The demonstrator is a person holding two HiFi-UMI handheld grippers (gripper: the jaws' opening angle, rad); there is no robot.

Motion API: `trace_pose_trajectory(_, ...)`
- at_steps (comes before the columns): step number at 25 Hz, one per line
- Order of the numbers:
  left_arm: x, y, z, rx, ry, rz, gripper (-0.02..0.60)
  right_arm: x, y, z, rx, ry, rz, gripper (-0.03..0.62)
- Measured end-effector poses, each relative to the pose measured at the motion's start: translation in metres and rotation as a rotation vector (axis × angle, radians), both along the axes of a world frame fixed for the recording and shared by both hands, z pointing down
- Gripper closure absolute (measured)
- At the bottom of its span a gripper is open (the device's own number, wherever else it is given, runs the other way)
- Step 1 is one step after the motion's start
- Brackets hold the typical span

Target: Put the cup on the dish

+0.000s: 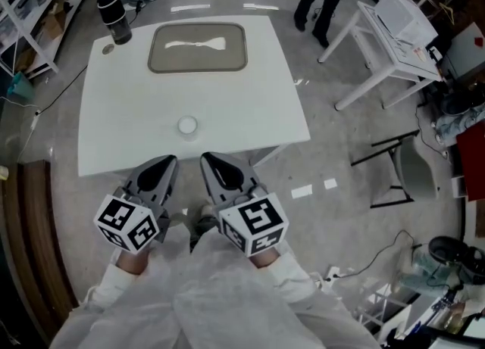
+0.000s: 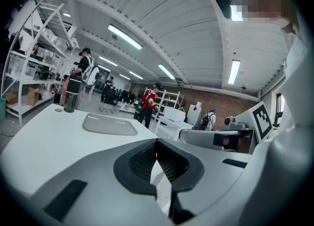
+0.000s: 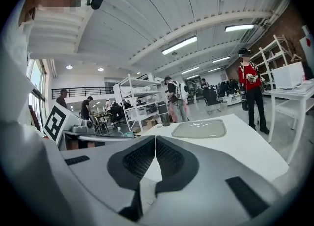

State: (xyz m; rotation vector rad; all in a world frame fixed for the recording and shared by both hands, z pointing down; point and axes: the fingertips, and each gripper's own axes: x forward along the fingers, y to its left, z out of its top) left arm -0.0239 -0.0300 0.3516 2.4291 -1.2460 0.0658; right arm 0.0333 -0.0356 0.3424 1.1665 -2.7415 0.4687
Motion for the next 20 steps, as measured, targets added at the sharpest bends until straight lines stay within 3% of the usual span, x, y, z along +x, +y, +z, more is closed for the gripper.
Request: trace_pose_trajectory(20, -0.017, -0.040, 0.026, -0.048, -0.054, 0.058, 0.574, -0.011, -0.026, 0.023, -0.077, 0.001, 0.054, 0.580)
